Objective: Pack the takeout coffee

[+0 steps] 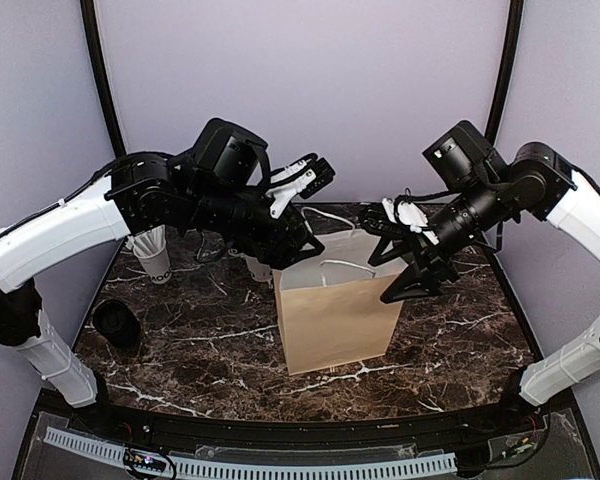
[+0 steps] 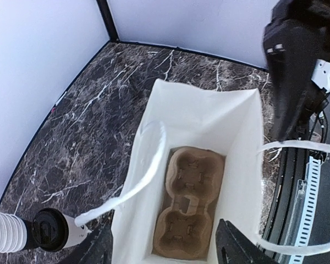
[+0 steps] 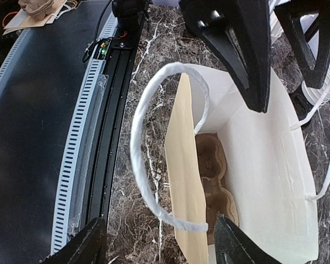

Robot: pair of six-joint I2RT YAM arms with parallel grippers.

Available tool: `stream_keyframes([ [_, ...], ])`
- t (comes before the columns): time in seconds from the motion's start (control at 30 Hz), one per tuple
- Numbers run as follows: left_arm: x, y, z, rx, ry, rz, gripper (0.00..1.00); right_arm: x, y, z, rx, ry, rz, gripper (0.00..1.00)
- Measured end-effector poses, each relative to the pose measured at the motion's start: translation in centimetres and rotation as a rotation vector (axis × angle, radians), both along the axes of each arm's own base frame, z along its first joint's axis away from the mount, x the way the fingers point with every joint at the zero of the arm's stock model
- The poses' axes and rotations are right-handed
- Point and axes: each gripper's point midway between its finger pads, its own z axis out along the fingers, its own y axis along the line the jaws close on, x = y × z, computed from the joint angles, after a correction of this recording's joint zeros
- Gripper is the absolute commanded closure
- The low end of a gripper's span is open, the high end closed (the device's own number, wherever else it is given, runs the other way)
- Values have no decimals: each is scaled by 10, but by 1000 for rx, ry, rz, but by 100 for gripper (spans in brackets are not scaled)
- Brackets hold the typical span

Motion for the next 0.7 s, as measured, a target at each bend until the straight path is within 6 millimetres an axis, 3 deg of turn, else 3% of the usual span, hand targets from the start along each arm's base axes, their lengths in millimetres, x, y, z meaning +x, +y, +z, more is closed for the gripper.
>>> stream_keyframes([
  [0.1,20,13,-15,31,9,76,33,-3,6,-1,-1,-7,13,43],
  [0.27,53,27,-17,-1,0,149,37,-5,17,-7,-20,8,30,55],
  [0.33,61,28,-16,-16,-8,158,40,-3,20,-9,-28,12,27,66],
  [0.43,62,22,-8,-53,-26,122,52,-2,21,-9,-30,12,21,86],
  [0.53,56,12,0,-91,-36,45,62,0,22,-5,-22,-4,20,95],
  [0.57,53,7,2,-107,-38,8,70,1,22,-3,-19,-12,19,100],
  [0.7,46,-16,7,-143,-28,-107,90,7,23,-2,-17,-47,3,100],
])
